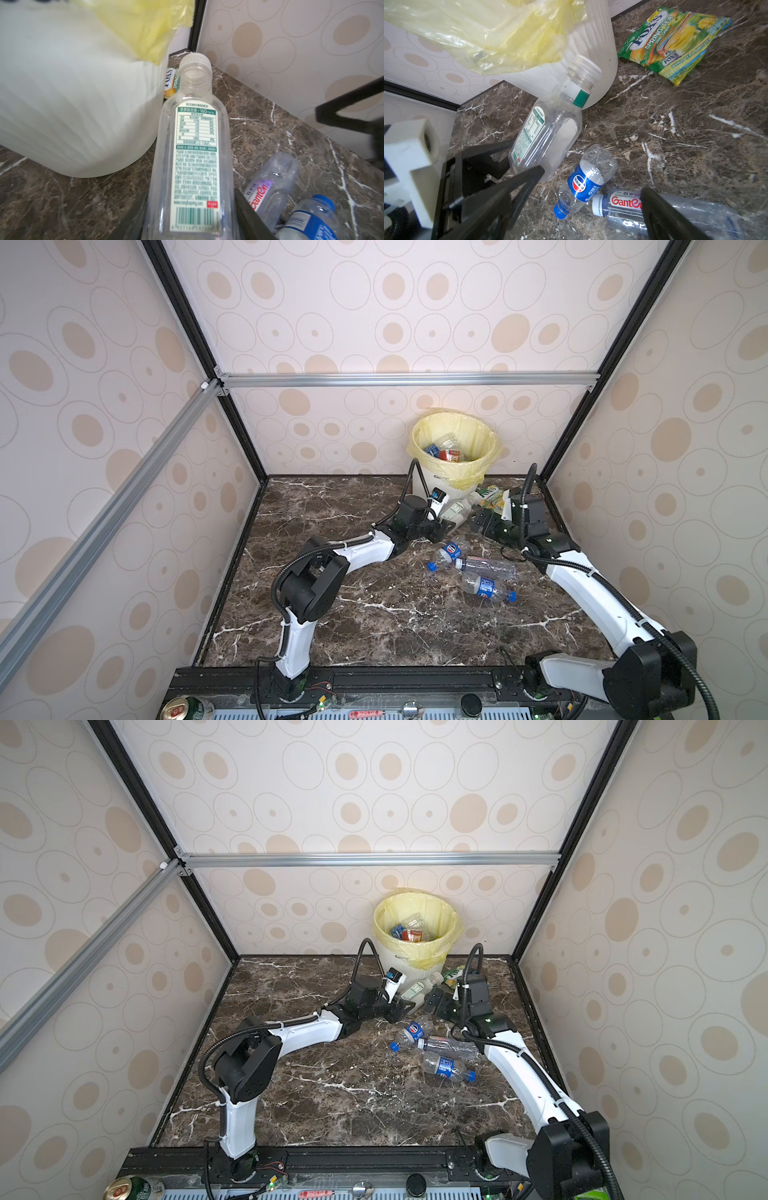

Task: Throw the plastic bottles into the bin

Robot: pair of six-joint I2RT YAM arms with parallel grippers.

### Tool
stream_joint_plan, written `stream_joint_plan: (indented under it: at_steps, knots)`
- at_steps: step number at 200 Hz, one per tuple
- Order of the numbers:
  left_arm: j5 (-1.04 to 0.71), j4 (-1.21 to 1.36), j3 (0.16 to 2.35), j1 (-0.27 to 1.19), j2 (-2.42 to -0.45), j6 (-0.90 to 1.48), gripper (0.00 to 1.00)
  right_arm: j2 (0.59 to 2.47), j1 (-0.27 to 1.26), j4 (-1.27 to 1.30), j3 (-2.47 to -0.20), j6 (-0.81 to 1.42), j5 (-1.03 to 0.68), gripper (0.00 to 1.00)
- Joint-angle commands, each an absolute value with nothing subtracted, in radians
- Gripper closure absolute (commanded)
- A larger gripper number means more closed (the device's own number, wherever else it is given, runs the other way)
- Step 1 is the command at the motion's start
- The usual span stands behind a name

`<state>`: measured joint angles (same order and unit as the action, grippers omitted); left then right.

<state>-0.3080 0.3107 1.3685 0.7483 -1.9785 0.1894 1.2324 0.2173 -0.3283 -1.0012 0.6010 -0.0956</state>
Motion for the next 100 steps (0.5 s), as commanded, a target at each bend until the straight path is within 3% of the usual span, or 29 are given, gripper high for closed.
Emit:
stream_joint_plan:
  at_steps: [1, 100]
  knots:
    - [-0.339, 0.342, 1.345, 0.786, -1.914, 0.235, 0.54, 1.234, 0.188, -0.323, -1.025, 0.693, -0.172, 0.00]
    - [-0.349, 0.429, 1.296, 0.870, -1.805, 0.314, 0.54, 1.226, 0.150, -0.218, -0.962, 0.846, -0.271, 0.06]
